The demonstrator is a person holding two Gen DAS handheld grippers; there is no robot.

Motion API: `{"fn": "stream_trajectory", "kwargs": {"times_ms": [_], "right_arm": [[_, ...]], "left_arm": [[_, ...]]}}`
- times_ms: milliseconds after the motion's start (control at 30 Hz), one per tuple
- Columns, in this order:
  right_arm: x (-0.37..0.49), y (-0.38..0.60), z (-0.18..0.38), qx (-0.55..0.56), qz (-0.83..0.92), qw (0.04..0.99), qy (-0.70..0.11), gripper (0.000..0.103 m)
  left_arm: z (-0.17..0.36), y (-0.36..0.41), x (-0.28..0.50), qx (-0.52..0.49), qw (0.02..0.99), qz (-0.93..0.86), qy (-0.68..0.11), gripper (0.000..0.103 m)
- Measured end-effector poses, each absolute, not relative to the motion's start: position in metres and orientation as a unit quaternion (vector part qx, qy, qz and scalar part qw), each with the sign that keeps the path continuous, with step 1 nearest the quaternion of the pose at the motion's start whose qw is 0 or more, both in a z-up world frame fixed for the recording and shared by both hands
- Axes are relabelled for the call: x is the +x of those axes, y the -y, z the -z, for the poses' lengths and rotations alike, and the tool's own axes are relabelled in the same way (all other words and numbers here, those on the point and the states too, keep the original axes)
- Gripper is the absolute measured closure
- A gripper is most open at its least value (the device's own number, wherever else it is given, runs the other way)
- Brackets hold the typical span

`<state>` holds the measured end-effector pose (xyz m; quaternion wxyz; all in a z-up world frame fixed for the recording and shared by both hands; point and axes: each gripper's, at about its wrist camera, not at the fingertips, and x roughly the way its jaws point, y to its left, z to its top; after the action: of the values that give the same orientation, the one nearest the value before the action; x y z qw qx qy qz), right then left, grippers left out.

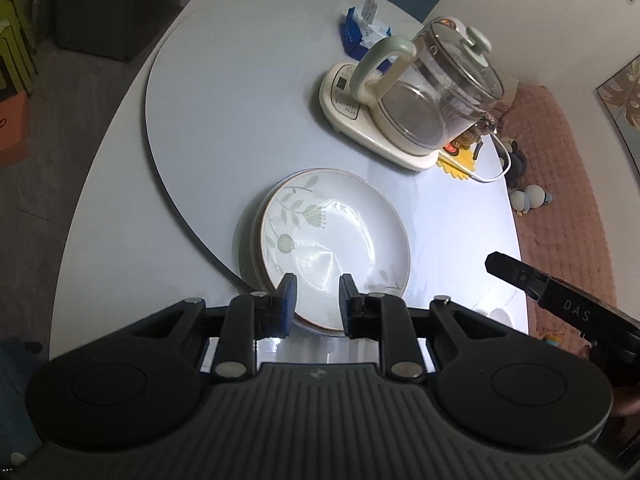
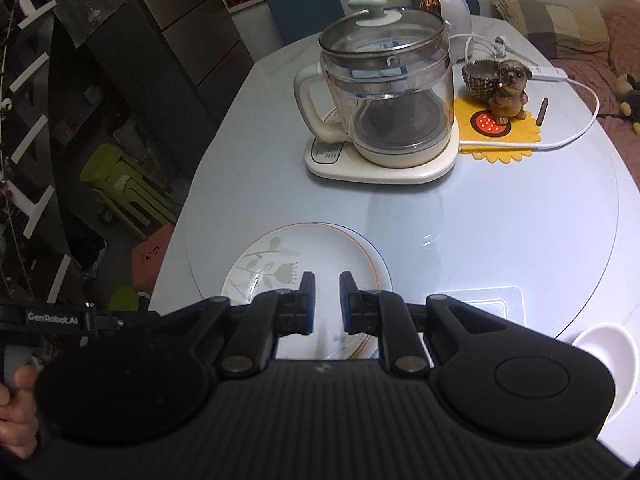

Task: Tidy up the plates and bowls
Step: 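Open both grippers and pull back from the plate stack, then move both grippers to the rim of the large pale-blue bowl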

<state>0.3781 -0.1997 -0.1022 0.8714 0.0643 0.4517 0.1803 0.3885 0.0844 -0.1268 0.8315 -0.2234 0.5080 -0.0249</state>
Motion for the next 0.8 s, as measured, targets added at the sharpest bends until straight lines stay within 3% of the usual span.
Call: {"fn": "stream_trajectory", "kwargs": {"times_ms": [400,800], "right_arm": [[0.283,0.228,0.049,0.084,-0.197,0.896,-0.389,0.087],[0.189,0.247,0.042,0.084,-0.204,0.904,-0.367,0.087]], "left_arm": [[0.082,-0.038,0.288,-0.199,0.874,0.034,-0.442,0.078],[0.071,-0.001,0.183,-0.172,0.885,0.04,-0.432,0.078]]}}
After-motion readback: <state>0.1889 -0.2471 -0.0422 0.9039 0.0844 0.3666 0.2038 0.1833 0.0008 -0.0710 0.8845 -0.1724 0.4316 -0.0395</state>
